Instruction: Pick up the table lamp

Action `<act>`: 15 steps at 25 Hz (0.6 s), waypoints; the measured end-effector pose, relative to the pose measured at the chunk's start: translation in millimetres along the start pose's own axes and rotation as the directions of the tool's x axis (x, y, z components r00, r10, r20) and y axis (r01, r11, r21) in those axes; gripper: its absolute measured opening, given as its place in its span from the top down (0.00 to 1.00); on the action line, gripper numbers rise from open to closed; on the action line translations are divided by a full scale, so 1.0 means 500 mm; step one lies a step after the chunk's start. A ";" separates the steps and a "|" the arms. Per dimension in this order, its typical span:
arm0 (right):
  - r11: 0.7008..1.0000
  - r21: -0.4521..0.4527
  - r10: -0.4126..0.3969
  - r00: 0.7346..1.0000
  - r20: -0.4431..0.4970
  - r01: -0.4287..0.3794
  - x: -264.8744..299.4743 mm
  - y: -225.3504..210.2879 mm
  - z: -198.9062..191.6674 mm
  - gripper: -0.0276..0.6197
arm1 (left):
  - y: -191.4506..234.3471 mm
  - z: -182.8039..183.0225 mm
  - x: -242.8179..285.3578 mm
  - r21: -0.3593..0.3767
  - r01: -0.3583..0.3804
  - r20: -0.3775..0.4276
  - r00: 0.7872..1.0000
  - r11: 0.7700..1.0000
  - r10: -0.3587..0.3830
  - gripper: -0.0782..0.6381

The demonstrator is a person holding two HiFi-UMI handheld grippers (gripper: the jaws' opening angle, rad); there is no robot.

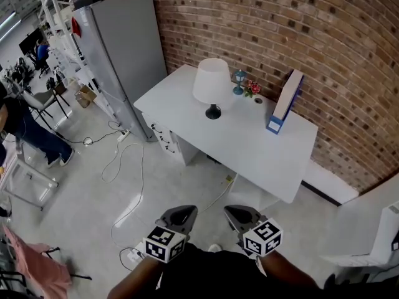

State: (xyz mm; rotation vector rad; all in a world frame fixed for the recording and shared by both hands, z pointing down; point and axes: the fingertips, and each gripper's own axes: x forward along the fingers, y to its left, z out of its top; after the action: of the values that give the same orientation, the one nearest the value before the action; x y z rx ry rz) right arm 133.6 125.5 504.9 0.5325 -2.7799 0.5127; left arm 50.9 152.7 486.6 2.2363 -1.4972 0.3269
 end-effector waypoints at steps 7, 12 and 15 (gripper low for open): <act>1.000 0.017 0.008 1.000 -0.020 -0.008 0.041 -0.044 0.006 0.95 | 0.051 0.004 0.038 -0.013 -0.014 -0.026 1.000 1.000 0.014 0.88; 1.000 0.008 -0.019 0.999 -0.030 0.019 0.085 -0.087 0.030 0.95 | 0.109 0.034 0.088 -0.004 0.011 -0.013 1.000 1.000 -0.011 0.88; 0.999 0.004 -0.045 0.998 -0.038 0.046 0.122 -0.121 0.049 0.95 | 0.149 0.074 0.127 0.015 0.040 0.009 0.999 0.999 -0.040 0.88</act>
State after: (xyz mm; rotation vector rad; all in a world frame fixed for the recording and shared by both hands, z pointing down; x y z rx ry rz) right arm 98.4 44.8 519.5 0.5796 -2.7248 0.5140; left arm 5.4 59.0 496.7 2.2789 -1.4575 0.3168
